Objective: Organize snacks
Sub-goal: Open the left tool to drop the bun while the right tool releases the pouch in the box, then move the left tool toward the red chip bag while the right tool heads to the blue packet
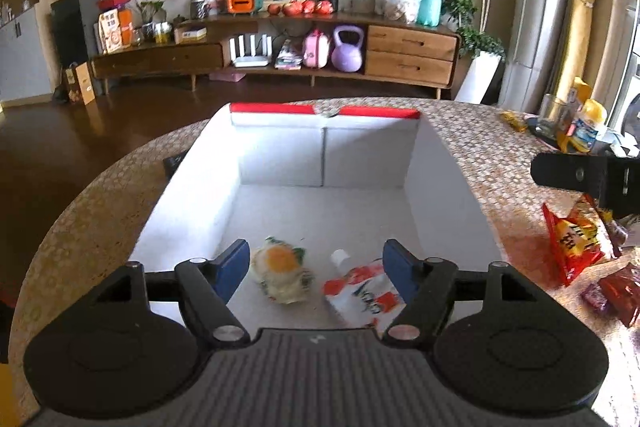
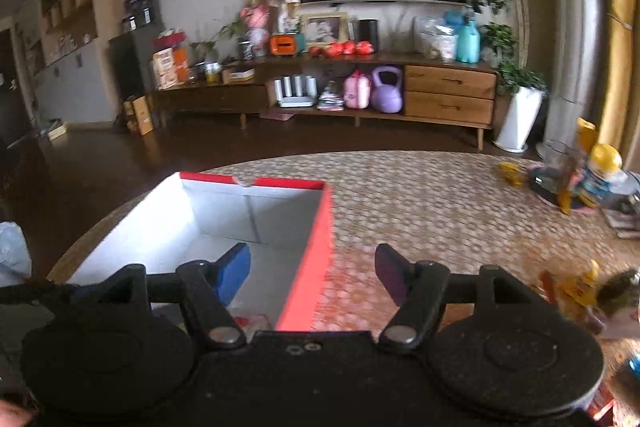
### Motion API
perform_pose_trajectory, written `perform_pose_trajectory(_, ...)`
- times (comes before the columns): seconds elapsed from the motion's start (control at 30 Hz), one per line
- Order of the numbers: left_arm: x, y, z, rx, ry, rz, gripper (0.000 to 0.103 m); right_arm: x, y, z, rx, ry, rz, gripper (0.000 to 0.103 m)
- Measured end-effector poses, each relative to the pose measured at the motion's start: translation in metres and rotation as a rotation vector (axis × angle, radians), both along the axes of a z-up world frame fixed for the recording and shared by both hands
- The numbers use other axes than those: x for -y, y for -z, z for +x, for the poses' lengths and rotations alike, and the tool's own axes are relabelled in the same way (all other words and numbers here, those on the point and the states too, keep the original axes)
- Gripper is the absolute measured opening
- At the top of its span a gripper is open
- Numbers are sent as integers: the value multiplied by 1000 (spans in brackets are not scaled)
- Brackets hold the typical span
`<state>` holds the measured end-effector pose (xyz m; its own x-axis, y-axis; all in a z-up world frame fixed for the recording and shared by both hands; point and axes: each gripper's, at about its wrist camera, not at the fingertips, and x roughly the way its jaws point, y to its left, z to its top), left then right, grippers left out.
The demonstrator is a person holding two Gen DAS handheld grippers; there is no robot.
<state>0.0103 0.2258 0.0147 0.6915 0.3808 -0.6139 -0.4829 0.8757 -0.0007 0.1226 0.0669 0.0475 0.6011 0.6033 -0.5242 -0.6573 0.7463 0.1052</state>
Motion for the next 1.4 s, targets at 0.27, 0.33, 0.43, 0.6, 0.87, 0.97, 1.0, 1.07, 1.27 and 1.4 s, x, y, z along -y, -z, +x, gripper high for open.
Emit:
perform_pose_trajectory(0.27,23,-11,11,25,40,23,77,32,7,4,-12,71,14,68)
perform_pose_trajectory(0.33,29,-13,13,34,50,26,79,40,8,4,-12,88,17,68)
perform_pose_trajectory(0.43,38,-17,18,48,70,27,79,52,10,5,-14,114,23,68)
perform_pose_trajectory(0.6,60,-20,27,63,126,30,80,72,14,6,-11,164,25,69)
perform_pose_trajectory(0.87,102,-16,45,59,232,31,80,124,32,9,-6,291,8,69)
perform_pose_trajectory(0.97,119,-14,53,57,279,34,80,145,41,12,-12,342,-4,69)
perform_pose_trajectory(1.0,125,-13,55,56,292,36,80,152,44,12,-15,358,-8,69)
perform_pose_trajectory(1.07,135,-10,61,51,316,38,80,166,51,14,-26,391,-12,69)
perform_pose_trajectory(1.27,162,0,76,36,380,35,80,201,66,17,-52,468,-21,69)
perform_pose_trajectory(1.4,176,7,84,29,413,26,80,218,72,17,-62,502,-23,69)
